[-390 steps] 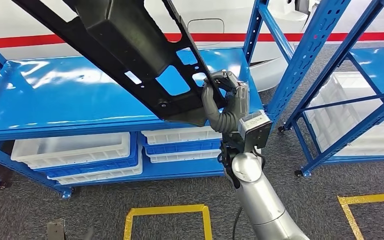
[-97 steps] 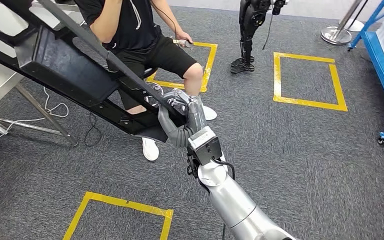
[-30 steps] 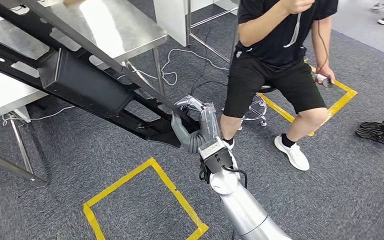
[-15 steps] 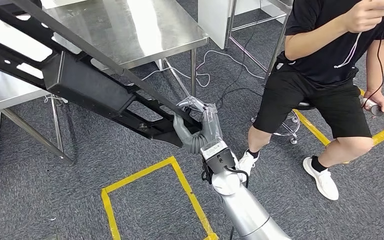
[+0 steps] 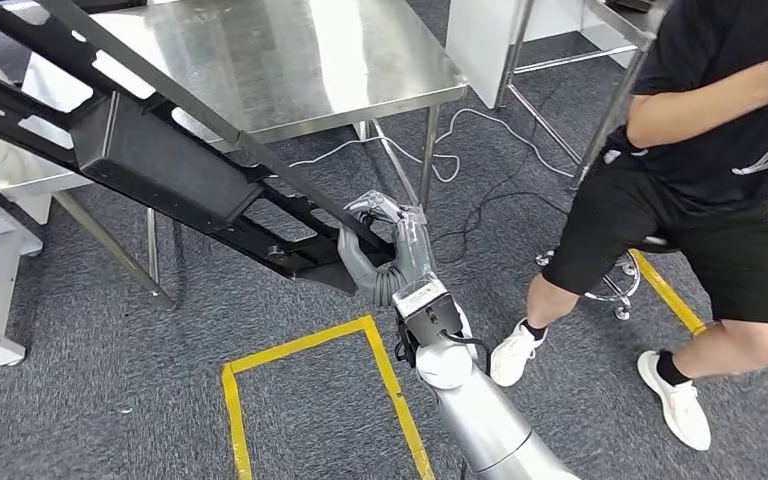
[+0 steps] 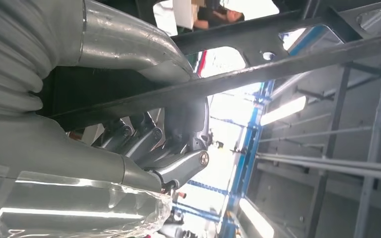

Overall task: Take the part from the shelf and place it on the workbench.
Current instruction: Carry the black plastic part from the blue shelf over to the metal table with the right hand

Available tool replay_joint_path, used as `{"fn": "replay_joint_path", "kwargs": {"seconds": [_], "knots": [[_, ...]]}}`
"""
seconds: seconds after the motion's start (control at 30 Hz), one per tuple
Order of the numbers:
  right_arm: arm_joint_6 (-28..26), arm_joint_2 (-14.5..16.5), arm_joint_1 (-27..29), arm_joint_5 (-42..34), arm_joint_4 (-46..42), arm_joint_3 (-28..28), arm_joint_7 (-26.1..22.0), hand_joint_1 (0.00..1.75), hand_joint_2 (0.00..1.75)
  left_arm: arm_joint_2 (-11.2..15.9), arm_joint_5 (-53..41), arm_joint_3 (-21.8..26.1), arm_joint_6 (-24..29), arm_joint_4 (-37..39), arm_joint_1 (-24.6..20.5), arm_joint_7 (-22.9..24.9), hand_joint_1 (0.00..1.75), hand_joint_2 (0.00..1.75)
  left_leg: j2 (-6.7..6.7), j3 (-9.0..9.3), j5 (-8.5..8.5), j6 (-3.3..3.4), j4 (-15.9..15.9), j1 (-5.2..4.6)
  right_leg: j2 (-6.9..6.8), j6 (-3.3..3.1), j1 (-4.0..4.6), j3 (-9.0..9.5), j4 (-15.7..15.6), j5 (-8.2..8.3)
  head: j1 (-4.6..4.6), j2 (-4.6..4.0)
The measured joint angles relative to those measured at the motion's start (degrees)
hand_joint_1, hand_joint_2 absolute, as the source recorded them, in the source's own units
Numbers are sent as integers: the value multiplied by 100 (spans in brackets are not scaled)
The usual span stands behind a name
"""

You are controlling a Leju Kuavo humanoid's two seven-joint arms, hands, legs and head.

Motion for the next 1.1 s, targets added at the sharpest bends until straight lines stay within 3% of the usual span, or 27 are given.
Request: {"fn": "replay_joint_path", "kwargs": {"seconds": [0.03, 0.1, 0.17, 0.23, 0.27, 0.3, 0.37, 0.43, 0.5, 0.53, 0.6, 0.67, 0.73, 0.77, 0.8, 0.87, 0.9, 0.97, 1.03, 1.1], "knots": [[0, 3, 1, 1, -5, -3, 1, 175, 175, 0, -2, 0, 0, -1, 3, -4, 0, 175, -69, 44, 18, 31, -62, 10, 38, 23, 5, 6, 22, -29, 12, 0], [0, 0, -3, 0, -14, -15, -1, 175, 175, -9, -7, 0, 0, -3, -14, -11, 0, 175, -214, 149, 74, 104, -194, 49, 288, 16, 4, -140, 376, -205, 34, 0], [0, -40, 14, -3, -12, -37, -3, 175, 175, -19, -18, -1, -1, -3, -44, -16, 0, 175, -368, 169, 85, 142, -225, 60, 527, -25, -32, -550, 1149, -492, 61, 0], [0, -85, 53, -1, -10, -50, -2, 175, 175, -26, -25, -1, -1, -2, -52, -17, 0, 175, -549, 170, 72, 139, -222, 61, 573, 19, -71, -916, 1682, -597, 79, 0], [0, -99, 63, 1, -9, -50, -2, 175, 175, -32, -26, -1, -1, -2, -50, -18, 0, 175, -641, 174, 64, 128, -216, 67, 578, 81, -92, -952, 1627, -504, 79, 0], [0, -109, 66, 2, -10, -50, -1, 175, 175, -39, -27, 0, -2, -1, -49, -18, 0, 175, -730, 179, 52, 109, -205, 75, 594, 154, -117, -869, 1342, -326, 80, 0], [0, -118, 62, 2, -12, -51, -2, 175, 175, -47, -32, 0, -5, -1, -50, -21, 0, 175, -892, 163, 1, 35, -129, 83, 740, 265, -169, -545, 511, 68, 87, 0], [0, -125, 62, 4, -14, -51, -3, 175, 175, -46, -35, 0, -7, -1, -44, -27, 0, 175, -998, 118, -55, -54, -44, 83, 836, 226, -180, -360, 109, 243, 85, 0], [0, -117, 63, 8, -14, -50, -3, 175, 175, -43, -35, 0, -5, -1, -20, -31, 0, 175, -1056, 88, -75, -123, -23, 110, 773, 115, -163, -334, 107, 258, 76, 0], [0, -105, 60, 9, -15, -50, -3, 175, 175, -43, -35, -1, -4, -1, -3, -30, 0, 175, -1022, 82, -90, -149, -1, 127, 743, 75, -165, -318, 100, 260, 74, 0], [0, -78, 53, 9, -19, -51, -3, 175, 175, -42, -35, -2, -2, 1, 8, -31, 0, 175, -751, -35, -244, -201, 282, 134, 657, -13, -181, -263, 79, 253, 32, 0], [0, -75, 59, 8, -21, -52, -3, 175, 175, -41, -35, -2, -3, 1, -3, -33, 0, 175, -444, -387, -571, -242, 989, 135, 551, -89, -143, -219, 74, 216, -9, 0], [0, -87, 70, 14, -21, -54, -3, 175, 175, -40, -35, -2, -7, 1, -5, -33, 0, 175, -361, -737, -755, -259, 1582, 149, 437, -128, -107, -200, 76, 184, -10, 0], [0, -90, 72, 20, -21, -54, -3, 175, 175, -40, -35, -2, -8, 1, -3, -33, 0, 175, -349, -775, -694, -252, 1597, 151, 385, -133, -95, -192, 76, 170, -11, 0], [0, -91, 72, 27, -22, -54, -3, 175, 175, -39, -36, -2, -9, 1, -3, -32, 0, 175, -325, -689, -536, -232, 1389, 149, 335, -131, -85, -176, 76, 154, -12, 0], [-4, -90, 70, 38, -26, -53, -3, 175, 175, -34, -41, -3, -12, 1, -10, -32, 0, 175, -147, -294, -167, -148, 624, 105, 240, -104, -55, -123, 74, 107, -9, 0], [-14, -93, 68, 44, -29, -54, -4, 175, 175, -34, -45, -4, -19, 0, -20, -32, 0, 175, -57, -129, -62, -104, 318, 70, 199, -83, -33, -104, 71, 83, -6, 0], [-46, -101, 68, 67, -43, -57, -10, 175, 175, -35, -54, -8, -36, -1, -42, -30, 0, 175, 11, -20, -52, -37, 100, 4, 117, -29, -3, -84, 59, 47, -4, 0], [-81, -106, 74, 94, -72, -60, -18, 175, 175, -34, -65, -11, -45, -1, -48, -26, 0, 175, -90, 9, -37, 19, 33, 3, 62, 28, 5, -67, 45, 19, -7, 0], [-106, -119, 76, 106, -111, -67, -28, 175, 175, -42, -92, -16, -45, -1, -64, -22, 0, 175, -170, 95, 9, 75, -98, 27, 219, 58, 7, -142, 228, -81, 7, 0]]}}
